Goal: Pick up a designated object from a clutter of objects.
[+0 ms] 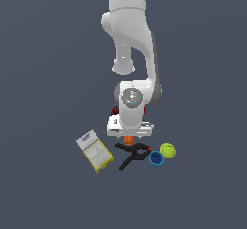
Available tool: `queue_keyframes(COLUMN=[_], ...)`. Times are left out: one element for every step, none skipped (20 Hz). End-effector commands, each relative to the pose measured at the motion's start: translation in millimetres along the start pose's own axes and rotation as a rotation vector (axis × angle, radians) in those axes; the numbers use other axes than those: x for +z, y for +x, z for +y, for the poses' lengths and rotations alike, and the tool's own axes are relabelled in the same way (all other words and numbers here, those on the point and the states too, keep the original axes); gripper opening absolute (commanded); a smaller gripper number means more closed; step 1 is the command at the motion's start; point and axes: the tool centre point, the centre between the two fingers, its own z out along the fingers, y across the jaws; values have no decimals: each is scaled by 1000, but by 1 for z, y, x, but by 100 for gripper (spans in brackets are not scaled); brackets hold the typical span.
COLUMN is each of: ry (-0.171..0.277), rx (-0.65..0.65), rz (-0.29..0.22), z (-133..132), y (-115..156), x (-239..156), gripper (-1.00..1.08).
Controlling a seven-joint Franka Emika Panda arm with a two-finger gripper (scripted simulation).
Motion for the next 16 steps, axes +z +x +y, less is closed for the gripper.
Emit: queue_keyframes(ry=[0, 0, 0, 0, 0, 0, 0, 0, 0, 0, 0, 0, 0, 0, 0, 0], rx=[0, 0, 0, 0, 0, 0, 0, 0, 0, 0, 0, 0, 0, 0, 0, 0], rz=[2, 2, 2, 2, 2, 2, 2, 2, 2, 2, 2, 2, 2, 2, 2, 2], z=[0, 0, 0, 0, 0, 0, 0, 0, 0, 0, 0, 0, 0, 0, 0, 0], y=[1, 1, 1, 1, 1, 1, 1, 1, 1, 1, 1, 1, 1, 1, 1, 1], x=[5, 6, 6, 6, 6, 6, 6, 6, 6, 6, 6, 6, 6, 6, 5, 5], gripper=[100, 100, 100, -100, -100, -100, -100, -100, -100, -100, -100, -100, -100, -100, -100, -100])
